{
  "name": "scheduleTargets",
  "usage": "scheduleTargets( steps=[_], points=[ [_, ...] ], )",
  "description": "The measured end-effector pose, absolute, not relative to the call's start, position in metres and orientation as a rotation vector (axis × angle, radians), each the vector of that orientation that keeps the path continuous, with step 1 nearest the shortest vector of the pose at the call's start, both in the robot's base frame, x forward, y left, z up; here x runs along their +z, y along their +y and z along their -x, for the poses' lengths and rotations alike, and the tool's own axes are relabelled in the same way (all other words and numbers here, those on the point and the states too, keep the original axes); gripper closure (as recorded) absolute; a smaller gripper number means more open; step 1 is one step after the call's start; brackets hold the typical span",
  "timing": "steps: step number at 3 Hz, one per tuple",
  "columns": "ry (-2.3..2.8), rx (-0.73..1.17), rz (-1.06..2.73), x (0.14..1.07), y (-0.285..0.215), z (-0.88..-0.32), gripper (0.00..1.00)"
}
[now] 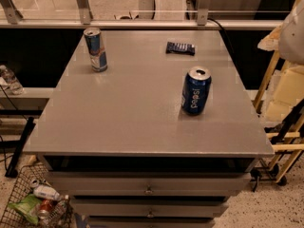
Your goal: Move pepsi can near rxbar blueberry
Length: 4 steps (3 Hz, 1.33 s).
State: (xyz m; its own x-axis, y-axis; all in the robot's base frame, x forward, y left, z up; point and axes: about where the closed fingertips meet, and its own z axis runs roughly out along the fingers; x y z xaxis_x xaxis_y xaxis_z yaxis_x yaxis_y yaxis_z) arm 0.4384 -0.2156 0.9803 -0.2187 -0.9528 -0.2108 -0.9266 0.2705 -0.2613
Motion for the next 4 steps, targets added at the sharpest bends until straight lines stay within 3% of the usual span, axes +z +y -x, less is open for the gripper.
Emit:
scheduleTargets(
  steps=[2,4],
  points=[
    [2.198,-0.064,1.637,0.978,-0.214,-0.442,0.00],
    [2.076,0.327,1.251,0.924,-0.186,-0.506,0.00]
  ],
)
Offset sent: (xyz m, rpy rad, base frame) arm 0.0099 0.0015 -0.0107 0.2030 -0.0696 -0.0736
